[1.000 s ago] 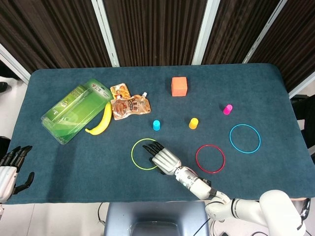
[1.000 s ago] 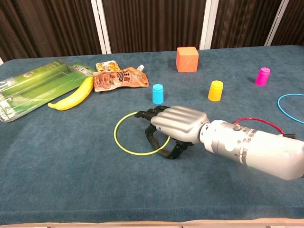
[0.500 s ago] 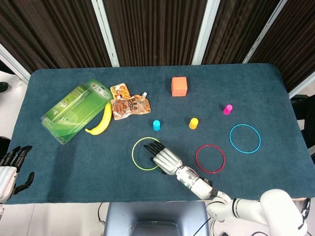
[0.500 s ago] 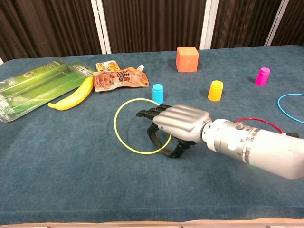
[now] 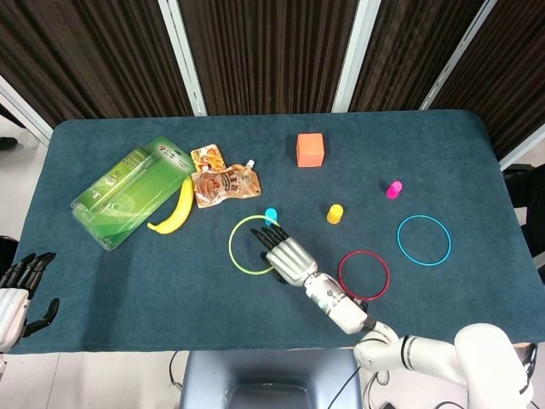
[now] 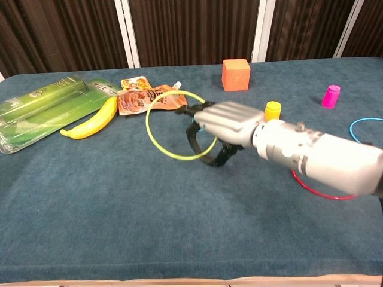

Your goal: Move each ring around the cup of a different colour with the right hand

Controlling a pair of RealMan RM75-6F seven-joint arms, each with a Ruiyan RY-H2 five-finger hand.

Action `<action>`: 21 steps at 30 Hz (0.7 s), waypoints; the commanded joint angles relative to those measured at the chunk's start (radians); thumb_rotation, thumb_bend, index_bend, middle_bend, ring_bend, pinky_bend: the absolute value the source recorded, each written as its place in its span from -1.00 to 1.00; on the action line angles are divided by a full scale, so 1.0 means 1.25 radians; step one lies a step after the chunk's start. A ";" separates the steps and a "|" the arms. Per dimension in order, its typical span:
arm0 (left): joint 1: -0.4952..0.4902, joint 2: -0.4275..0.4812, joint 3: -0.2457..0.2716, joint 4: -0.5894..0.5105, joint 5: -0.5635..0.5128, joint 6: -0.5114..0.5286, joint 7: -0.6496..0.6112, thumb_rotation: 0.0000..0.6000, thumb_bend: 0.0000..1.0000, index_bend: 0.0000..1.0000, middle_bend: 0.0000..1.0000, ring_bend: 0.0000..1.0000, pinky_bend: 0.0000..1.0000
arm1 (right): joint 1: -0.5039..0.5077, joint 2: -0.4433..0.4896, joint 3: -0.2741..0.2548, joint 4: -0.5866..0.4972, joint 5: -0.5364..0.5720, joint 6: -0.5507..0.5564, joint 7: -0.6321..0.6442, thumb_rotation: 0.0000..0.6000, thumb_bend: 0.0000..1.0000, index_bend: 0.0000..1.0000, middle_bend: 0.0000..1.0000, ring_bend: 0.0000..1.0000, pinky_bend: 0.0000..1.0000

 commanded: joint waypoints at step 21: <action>-0.003 -0.004 -0.001 0.003 -0.007 -0.009 0.003 1.00 -0.12 -1.00 -0.85 -0.94 -0.74 | 0.081 -0.017 0.060 0.110 0.203 -0.077 -0.106 1.00 0.01 -0.12 -0.85 -1.00 -1.00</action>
